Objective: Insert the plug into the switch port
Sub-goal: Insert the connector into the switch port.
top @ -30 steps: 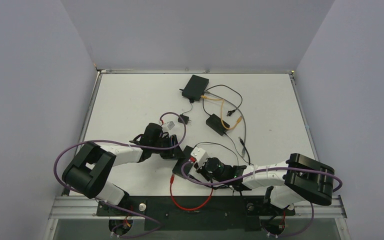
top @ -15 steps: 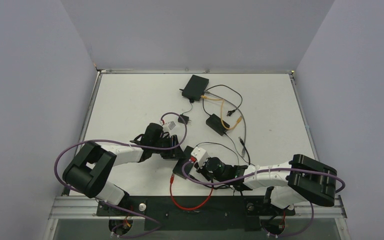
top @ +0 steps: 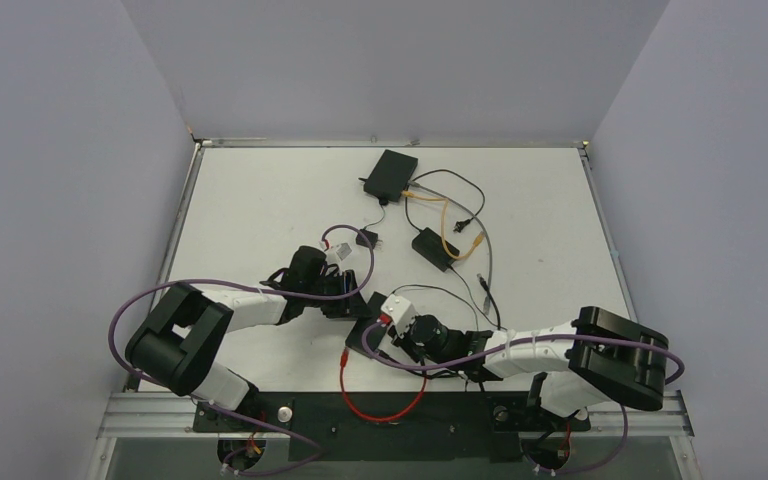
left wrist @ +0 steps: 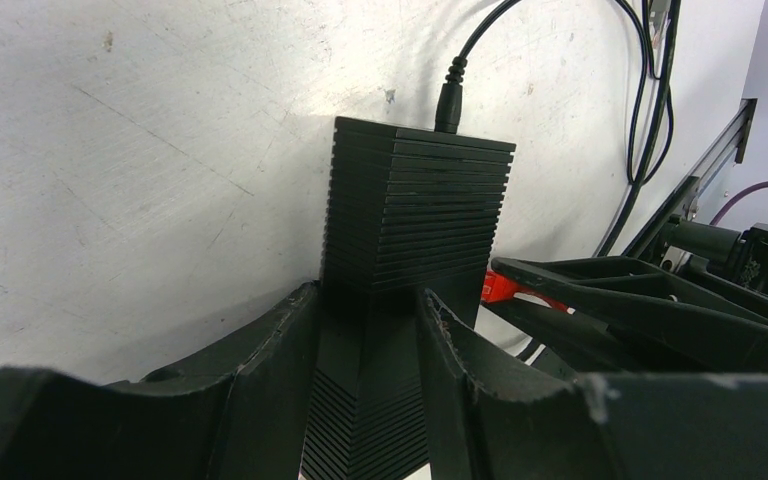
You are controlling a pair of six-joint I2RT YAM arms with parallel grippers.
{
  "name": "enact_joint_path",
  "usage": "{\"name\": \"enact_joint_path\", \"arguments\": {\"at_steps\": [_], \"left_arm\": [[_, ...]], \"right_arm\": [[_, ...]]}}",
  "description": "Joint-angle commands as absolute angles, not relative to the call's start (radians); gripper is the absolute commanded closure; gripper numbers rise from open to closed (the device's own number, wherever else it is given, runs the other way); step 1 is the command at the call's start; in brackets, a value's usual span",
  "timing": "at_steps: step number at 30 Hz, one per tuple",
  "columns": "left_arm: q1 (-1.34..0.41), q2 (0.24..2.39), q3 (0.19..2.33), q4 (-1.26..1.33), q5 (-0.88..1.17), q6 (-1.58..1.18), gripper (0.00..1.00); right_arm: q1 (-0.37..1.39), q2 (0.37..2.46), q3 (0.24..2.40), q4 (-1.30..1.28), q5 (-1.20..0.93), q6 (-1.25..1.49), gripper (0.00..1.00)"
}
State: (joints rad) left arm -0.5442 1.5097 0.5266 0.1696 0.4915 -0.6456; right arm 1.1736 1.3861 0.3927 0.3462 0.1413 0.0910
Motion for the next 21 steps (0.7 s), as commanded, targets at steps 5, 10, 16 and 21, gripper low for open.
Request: {"name": "enact_joint_path", "arguments": {"at_steps": [5,10,16,21], "left_arm": [[-0.57,1.492,0.516,0.16,0.579,-0.636,0.63],[-0.587,1.491,0.507,0.151,0.582,-0.63,0.63],[-0.619,1.482,0.501,0.138,0.555,-0.631,0.64],[-0.636,1.46,0.484,0.138,0.542,-0.64,0.64]], "right_arm": [[1.185,1.428,0.439,0.504,0.135,0.102,1.0],[1.184,1.427,0.441,0.531,0.137,0.091,1.0],[1.183,1.424,0.441,0.577,0.125,0.091,1.0],[1.183,1.434,0.449,0.601,0.121,0.092,1.0]]}}
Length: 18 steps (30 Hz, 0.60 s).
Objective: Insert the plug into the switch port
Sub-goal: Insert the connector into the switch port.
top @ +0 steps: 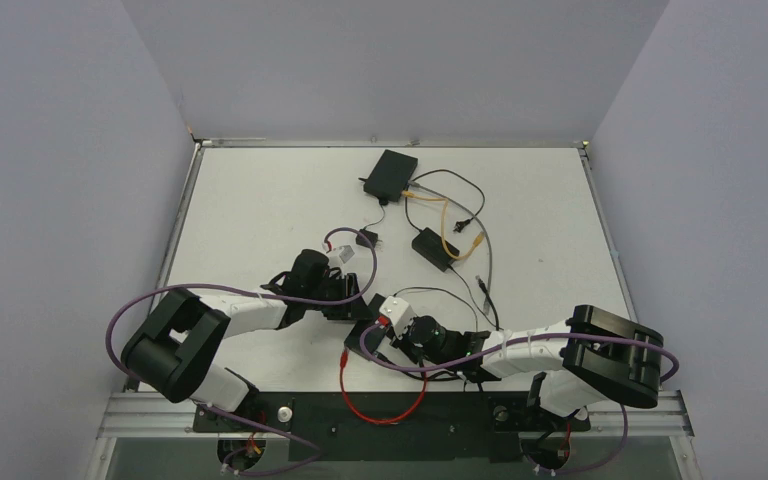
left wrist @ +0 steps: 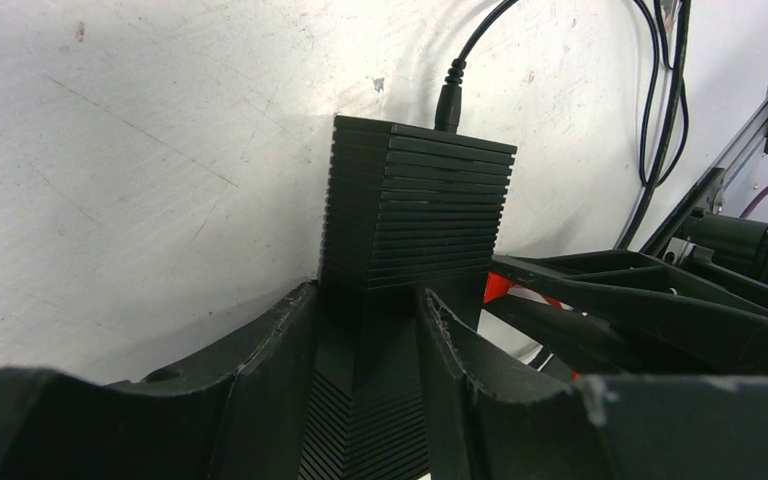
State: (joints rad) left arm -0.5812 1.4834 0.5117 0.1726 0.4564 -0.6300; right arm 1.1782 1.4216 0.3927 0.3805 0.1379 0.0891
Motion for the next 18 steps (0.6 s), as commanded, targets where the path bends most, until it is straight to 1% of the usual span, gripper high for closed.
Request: {"name": "enact_joint_path", "arguments": {"at_steps": [1,14,18], "left_arm": [[-0.641,1.458,0.478,0.143,0.54,-0.646,0.64],[-0.688,1.417,0.437,0.179,0.535,-0.698,0.68],[-0.702,1.41,0.43,0.192,0.532,-0.715,0.71]], "right_arm": [[1.182,1.436,0.448,0.61,0.121,0.094,1.0],[1.174,1.448,0.476,0.658,0.115,0.076,1.0],[1.168,1.448,0.488,0.664,0.109,0.062,1.0]]}}
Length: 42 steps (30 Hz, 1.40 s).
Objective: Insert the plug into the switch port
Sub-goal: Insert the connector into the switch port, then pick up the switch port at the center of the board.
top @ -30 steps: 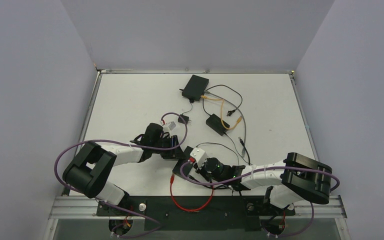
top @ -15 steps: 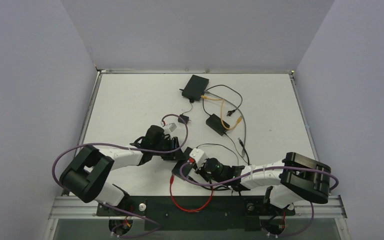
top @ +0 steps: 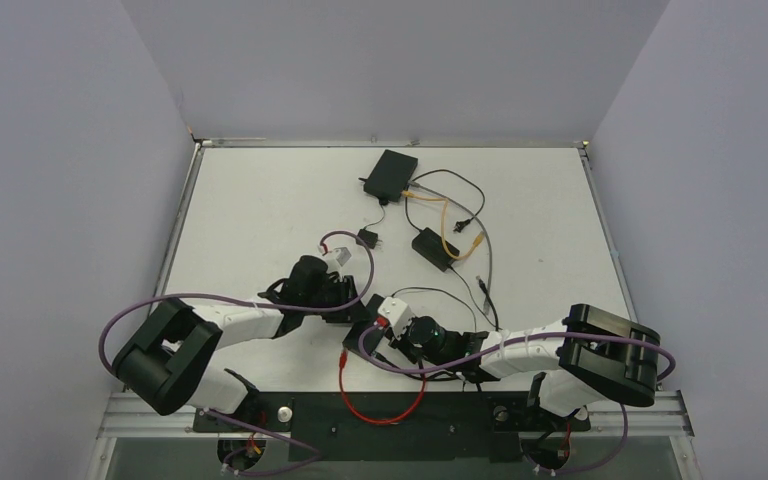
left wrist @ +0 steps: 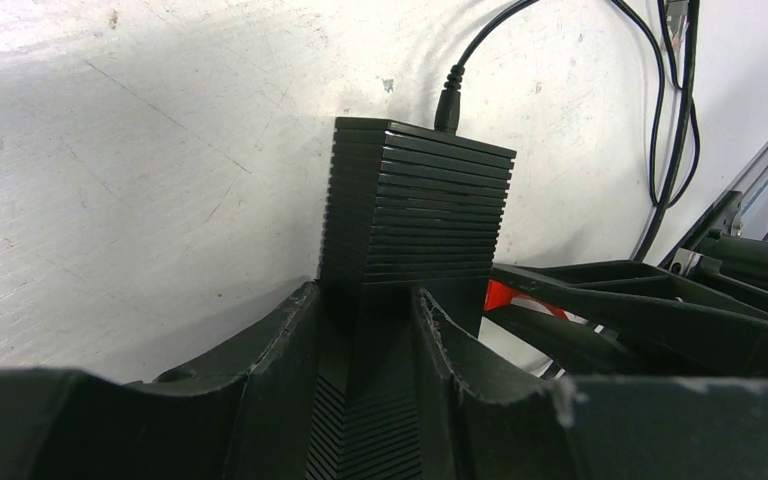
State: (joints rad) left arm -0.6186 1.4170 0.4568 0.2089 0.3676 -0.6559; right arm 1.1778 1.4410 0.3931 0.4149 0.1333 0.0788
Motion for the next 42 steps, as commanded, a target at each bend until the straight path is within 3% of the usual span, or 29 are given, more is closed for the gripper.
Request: {"name": "enact_joint_path", "arguments": {"at_steps": [1,28,31,36,42], "left_arm": [[-0.705,1.409,0.429,0.194,0.533,-0.72,0.72],[-0.736,1.325,0.448,0.136,0.455,-0.729,0.72],[-0.732,1.306,0.483,0.075,0.401,-0.713,0.67],[-0.691,1.247,0.542,-0.094,0.235,-0.695,0.5],[-0.548,1.136,0.557,-0.195,0.163,-0.706,0.45]], "right_arm": [[1.165,1.448,0.491,0.669,0.108,0.06,1.0],[1.141,1.417,0.512,0.625,0.059,0.036,1.0],[1.141,1.423,0.505,0.606,0.05,0.042,1.0],[1.137,1.428,0.497,0.588,0.053,0.052,1.0],[1.109,1.442,0.518,0.571,0.061,0.067,1.0]]}}
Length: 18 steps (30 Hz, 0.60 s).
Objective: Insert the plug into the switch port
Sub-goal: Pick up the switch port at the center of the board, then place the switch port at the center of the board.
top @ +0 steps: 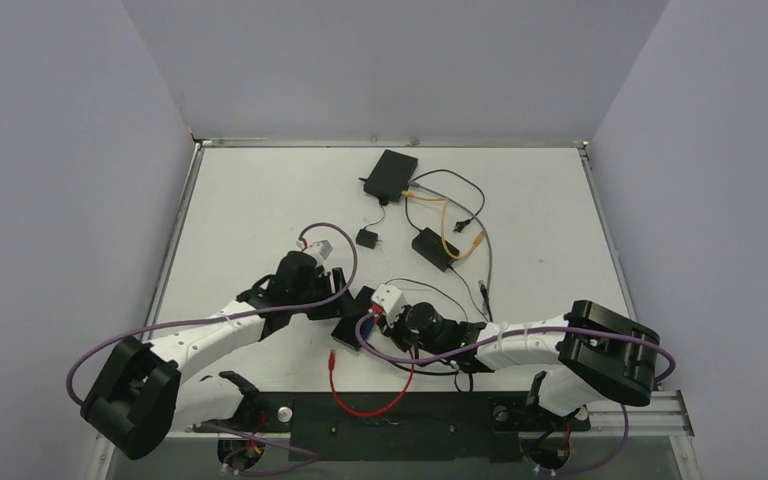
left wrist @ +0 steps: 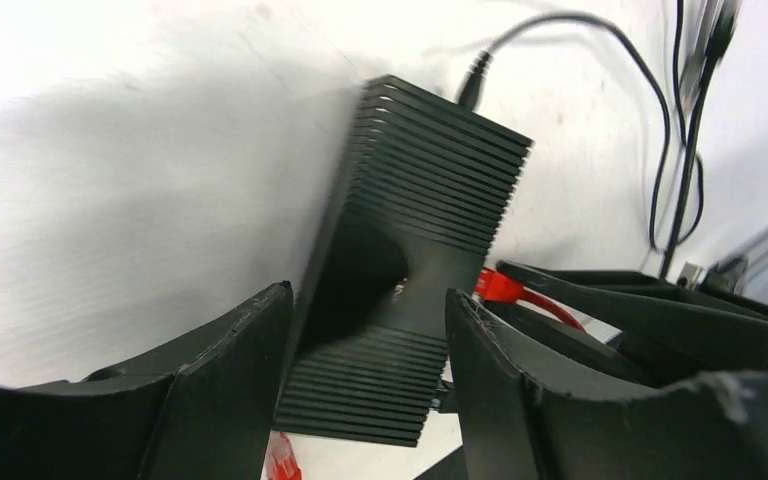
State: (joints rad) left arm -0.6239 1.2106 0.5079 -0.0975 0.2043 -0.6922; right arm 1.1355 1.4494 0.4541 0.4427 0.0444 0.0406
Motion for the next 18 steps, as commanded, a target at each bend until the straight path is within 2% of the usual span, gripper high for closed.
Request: {"name": "enact_joint_path", "arguments": {"at_steps": [1,11,18], "left_arm": [[-0.514,1.129,0.557,-0.201,0.162,-0.711,0.44],[-0.465,1.047,0.616,-0.314,0.034,-0.732,0.41],[-0.462,0.955,0.623,-0.322,0.023,-0.712,0.41]], "right_arm": [[1.102,1.448,0.521,0.568,0.061,0.072,1.0],[1.079,1.523,0.616,0.529,0.046,0.091,1.0],[1.052,1.615,0.7,0.507,0.073,0.13,1.0]]}}
